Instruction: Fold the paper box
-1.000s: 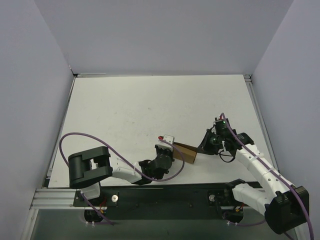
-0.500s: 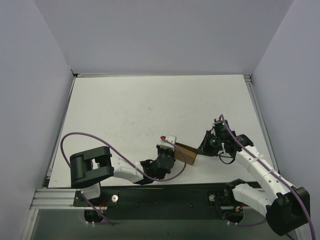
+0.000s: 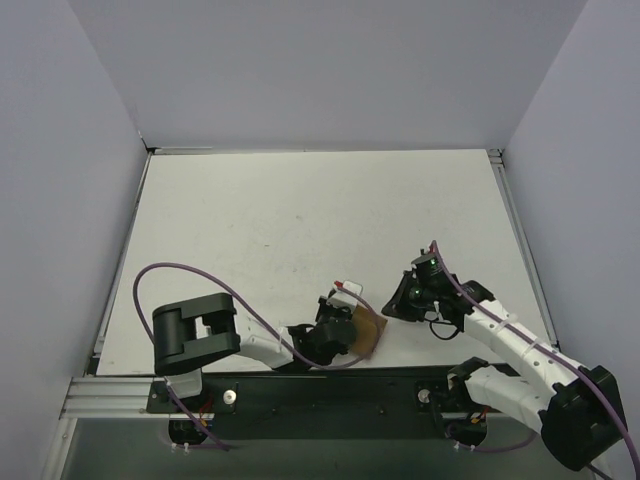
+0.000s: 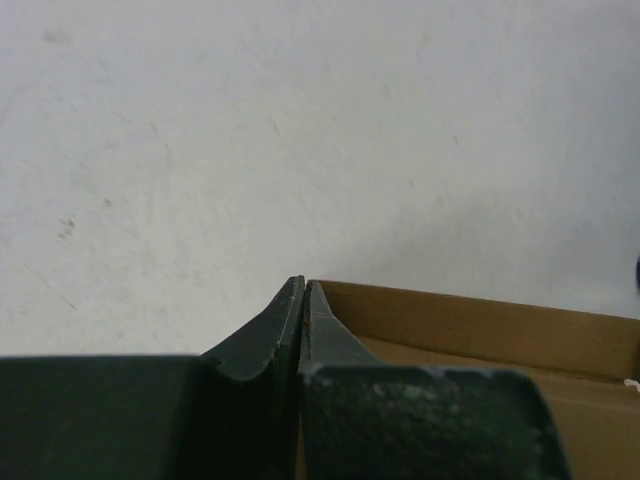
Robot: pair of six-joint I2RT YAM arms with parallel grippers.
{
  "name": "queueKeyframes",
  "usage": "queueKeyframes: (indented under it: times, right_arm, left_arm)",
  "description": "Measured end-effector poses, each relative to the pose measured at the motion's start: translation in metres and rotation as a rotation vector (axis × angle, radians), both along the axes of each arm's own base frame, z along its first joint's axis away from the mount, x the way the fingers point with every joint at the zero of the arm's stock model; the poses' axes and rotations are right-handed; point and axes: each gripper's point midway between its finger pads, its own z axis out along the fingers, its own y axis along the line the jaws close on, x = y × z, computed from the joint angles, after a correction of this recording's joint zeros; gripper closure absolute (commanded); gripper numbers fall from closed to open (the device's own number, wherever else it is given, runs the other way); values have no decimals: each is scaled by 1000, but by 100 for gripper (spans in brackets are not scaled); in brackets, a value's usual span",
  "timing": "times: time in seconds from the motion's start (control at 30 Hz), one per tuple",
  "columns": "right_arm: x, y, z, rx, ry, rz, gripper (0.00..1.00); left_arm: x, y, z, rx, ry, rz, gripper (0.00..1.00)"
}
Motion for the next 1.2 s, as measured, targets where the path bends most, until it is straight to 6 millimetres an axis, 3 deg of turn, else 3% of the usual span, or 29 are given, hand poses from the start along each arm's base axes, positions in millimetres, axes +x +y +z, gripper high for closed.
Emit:
queueKeyframes:
  times: [0.1, 0.3, 0.43, 0.47, 0.57, 0.6, 0.77, 0.9, 1.2]
  right_arm:
    - [5, 7, 8, 40, -36, -8, 100]
    - [10, 13, 22, 69, -98, 13, 100]
    - [10, 14, 19, 42, -103, 57, 66]
    - [10, 13, 18, 32, -108, 71, 51]
    - [10, 12, 18, 15, -134, 106, 29]
    - [8, 12, 18, 12, -141, 119, 26]
    - [2, 13, 18, 12, -165, 161, 23]
    - [-11, 19, 10, 22, -129, 170, 25]
    - [-57, 5, -44, 12, 36, 21, 34]
  left_arm:
    - [-23, 2, -40, 138, 58, -94, 100]
    - [-28, -1, -39, 146, 70, -123, 100]
    - [-32, 2, -37, 161, 87, -140, 100]
    - [-33, 4, -37, 166, 94, -147, 96]
    - [-37, 12, -36, 187, 114, -165, 87]
    - [-39, 14, -35, 196, 124, -174, 84]
    - [-44, 23, -22, 209, 171, -214, 65]
    - [-35, 25, 0, 154, 211, -219, 50]
    - [-11, 49, 31, -35, 353, -228, 38]
